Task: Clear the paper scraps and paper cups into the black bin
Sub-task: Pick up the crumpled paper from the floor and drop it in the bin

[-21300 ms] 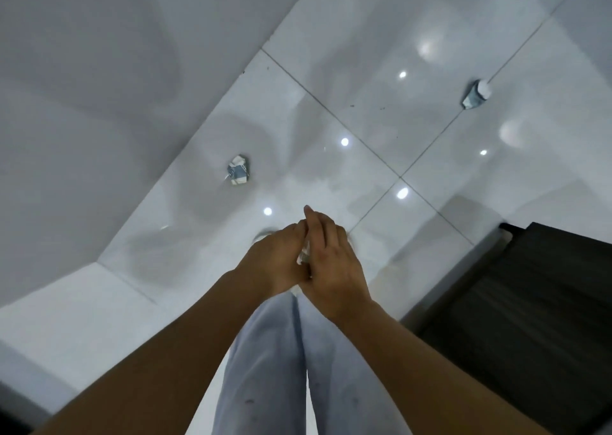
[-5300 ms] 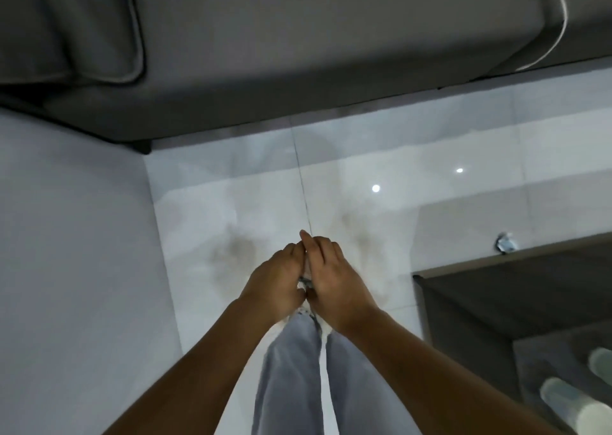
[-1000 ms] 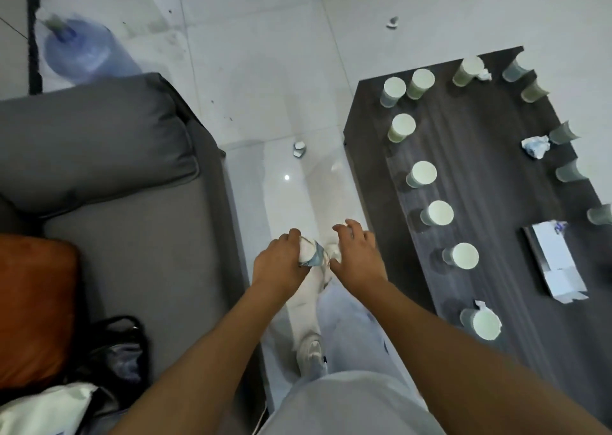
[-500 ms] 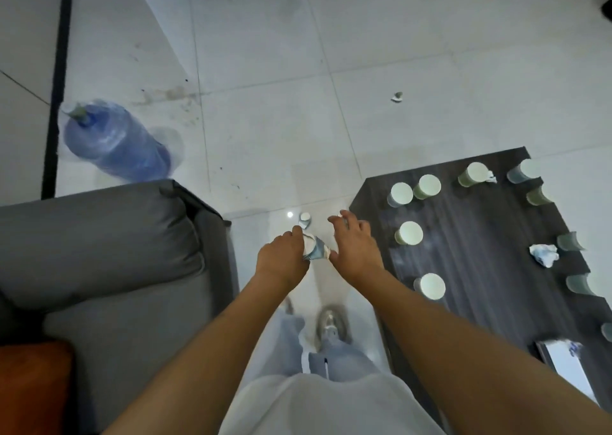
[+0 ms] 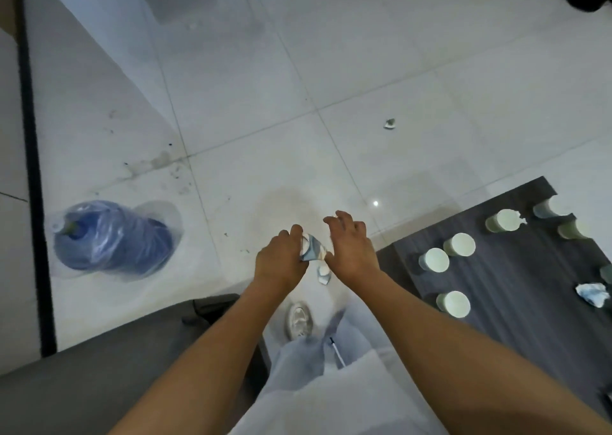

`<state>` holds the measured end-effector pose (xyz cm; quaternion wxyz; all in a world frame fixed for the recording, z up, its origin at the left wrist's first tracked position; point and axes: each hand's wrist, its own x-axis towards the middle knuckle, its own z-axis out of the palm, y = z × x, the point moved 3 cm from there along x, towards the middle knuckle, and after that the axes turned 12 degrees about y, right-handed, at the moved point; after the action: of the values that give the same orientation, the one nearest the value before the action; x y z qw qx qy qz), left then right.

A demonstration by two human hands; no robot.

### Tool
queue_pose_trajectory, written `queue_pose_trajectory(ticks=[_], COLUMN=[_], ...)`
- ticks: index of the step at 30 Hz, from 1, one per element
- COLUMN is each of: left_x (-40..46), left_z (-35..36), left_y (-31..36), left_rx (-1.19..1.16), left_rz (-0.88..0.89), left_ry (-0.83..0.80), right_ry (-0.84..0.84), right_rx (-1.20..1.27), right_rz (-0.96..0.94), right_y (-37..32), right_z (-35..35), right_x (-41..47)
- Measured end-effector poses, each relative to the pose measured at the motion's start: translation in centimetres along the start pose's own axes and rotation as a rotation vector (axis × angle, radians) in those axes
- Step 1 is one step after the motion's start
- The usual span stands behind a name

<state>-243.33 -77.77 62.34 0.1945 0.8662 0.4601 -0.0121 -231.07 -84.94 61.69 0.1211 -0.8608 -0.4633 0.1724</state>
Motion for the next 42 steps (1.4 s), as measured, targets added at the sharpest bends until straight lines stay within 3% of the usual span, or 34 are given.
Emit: queue_pose_trajectory(ticks=[6,12,32,42], left_x=[9.6,21.7,62.1,79.6], left_z=[-1.9,-2.2,-3.3,-4.6], left_y=[1.2,5.4,29.7,41.6], left_rx=[0.014,0.097,0.202,0.3], left_rz=[0.069,0.155,0.546,0.869], left_ry=[-0.012,-0.024,-0.195,-0.221], right_ry=[0.036,0.059,0.114,0.247], right_rx=[0.028,0.033,0.046,0.136], right_rz=[0.081,0.141,0.483,0.695], right_y=[0.8,6.1,26.7,34.1], right_z=[-2.0,-4.9,-21.0,-29.3], right_x=[8.7,20.0,52.7,67.8])
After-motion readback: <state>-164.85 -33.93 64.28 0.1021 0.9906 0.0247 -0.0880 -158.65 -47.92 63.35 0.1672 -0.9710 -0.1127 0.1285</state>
